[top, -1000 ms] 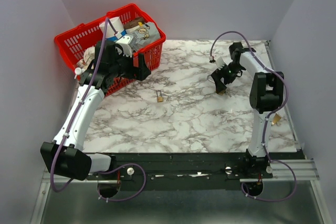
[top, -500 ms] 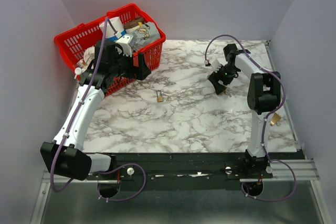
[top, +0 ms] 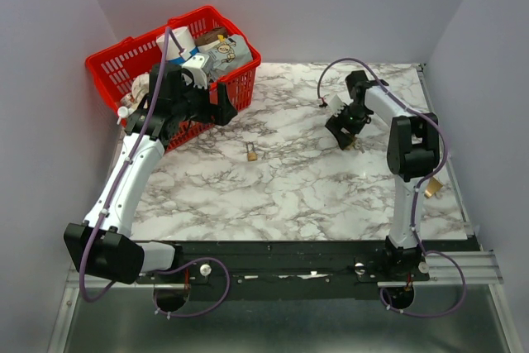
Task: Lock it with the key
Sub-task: Pick up the lock from the center of the board.
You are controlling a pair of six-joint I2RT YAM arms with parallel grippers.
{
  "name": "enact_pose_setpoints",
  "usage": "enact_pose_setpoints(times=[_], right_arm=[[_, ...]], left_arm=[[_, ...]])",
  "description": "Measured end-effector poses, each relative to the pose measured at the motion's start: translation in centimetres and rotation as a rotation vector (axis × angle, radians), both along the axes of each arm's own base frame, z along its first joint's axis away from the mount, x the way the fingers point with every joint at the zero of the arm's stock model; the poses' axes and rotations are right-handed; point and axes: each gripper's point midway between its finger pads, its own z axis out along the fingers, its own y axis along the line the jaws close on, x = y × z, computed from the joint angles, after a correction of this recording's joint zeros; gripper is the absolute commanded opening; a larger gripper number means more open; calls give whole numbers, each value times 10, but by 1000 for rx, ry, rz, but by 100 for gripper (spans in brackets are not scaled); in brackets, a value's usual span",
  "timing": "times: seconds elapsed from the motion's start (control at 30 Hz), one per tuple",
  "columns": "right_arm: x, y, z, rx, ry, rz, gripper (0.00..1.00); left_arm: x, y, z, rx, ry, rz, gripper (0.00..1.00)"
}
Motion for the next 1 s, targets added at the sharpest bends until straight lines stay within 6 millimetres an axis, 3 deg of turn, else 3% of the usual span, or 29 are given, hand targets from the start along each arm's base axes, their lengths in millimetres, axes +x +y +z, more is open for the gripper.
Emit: enact_pose_setpoints(times=[0.33,0.53,0.67,0.8,1.0], right_arm=[[-3,1,0,-2,6,-11,36],[-21,7,9,37,56,-3,16],[-35,15,30,88,85,4,1],[-49,28,65,172,93,17,1],[-77,53,111,313,113,55,1]], left_arm=[[0,0,0,4,-7,-9,99],[-15,-8,-4,-8,-98,-102,99],[-31,-13,-2,16,-225,-206,99],[-36,-22,3,77,-379,-353,99],[-58,-49,-21,234,-576,-633,98]])
